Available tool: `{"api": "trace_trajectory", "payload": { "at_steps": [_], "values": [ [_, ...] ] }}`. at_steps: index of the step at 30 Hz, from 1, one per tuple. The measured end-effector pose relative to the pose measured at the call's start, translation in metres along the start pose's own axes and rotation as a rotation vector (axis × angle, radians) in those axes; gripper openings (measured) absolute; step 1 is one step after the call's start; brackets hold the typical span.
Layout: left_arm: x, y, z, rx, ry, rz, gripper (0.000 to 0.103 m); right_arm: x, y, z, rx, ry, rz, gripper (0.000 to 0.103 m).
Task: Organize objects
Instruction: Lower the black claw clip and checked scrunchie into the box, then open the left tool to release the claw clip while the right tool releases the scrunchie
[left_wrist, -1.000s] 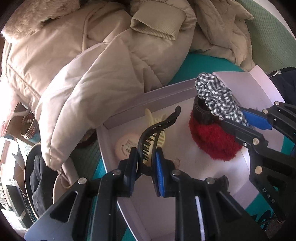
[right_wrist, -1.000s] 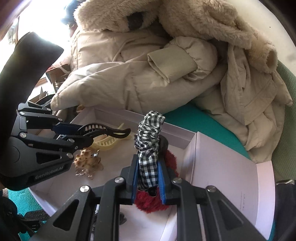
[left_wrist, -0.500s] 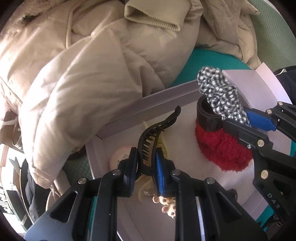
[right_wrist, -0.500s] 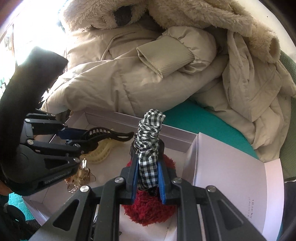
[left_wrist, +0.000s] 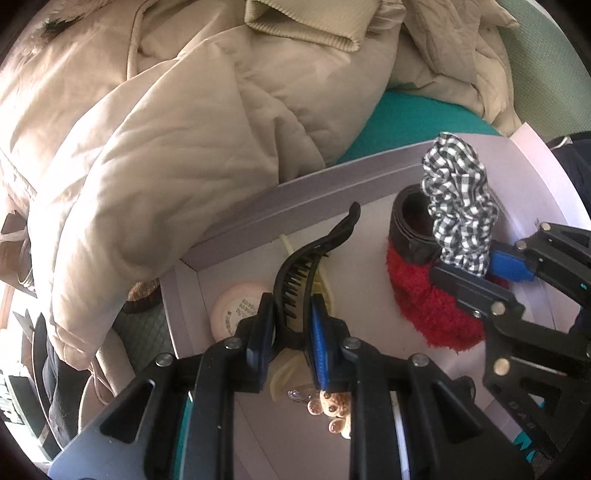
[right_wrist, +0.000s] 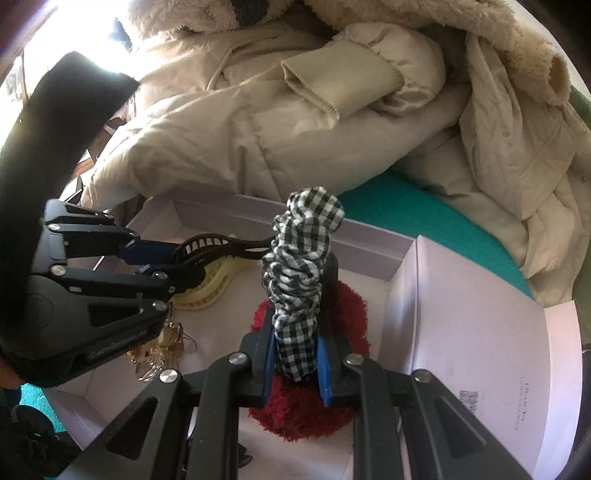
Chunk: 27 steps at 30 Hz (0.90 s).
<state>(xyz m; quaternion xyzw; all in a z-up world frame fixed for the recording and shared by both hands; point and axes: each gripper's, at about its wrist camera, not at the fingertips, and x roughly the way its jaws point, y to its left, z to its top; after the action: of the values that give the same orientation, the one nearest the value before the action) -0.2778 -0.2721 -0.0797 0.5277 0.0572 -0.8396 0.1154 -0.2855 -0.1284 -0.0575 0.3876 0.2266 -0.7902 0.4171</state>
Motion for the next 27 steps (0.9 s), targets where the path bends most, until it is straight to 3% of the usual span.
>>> {"api": "trace_trajectory", "payload": {
  "at_steps": [9, 14, 17, 19, 24, 27],
  "values": [
    [-0.002, 0.002, -0.002, -0.023, 0.003, -0.028, 0.018, -0.003, -0.001, 0.000, 0.008, 0.004, 0.000, 0.020],
    [-0.008, 0.003, -0.001, -0.030, -0.014, -0.035, 0.019, -0.009, -0.004, 0.000, 0.020, 0.003, 0.005, 0.028],
    [-0.015, 0.002, 0.000, -0.025, -0.031, -0.022, 0.032, -0.014, -0.003, 0.000, 0.017, -0.002, 0.000, 0.041],
    [-0.019, 0.002, 0.001, -0.025, -0.043, -0.015, 0.041, -0.018, -0.003, 0.000, 0.020, -0.007, -0.003, 0.041],
    [-0.028, 0.004, 0.001, -0.040, -0.057, -0.017, 0.043, -0.026, -0.005, -0.001, 0.028, -0.008, -0.024, 0.046],
    [-0.031, 0.006, 0.000, -0.041, -0.057, -0.017, 0.044, -0.031, -0.006, -0.003, 0.028, -0.006, -0.039, 0.054]
  ]
}}
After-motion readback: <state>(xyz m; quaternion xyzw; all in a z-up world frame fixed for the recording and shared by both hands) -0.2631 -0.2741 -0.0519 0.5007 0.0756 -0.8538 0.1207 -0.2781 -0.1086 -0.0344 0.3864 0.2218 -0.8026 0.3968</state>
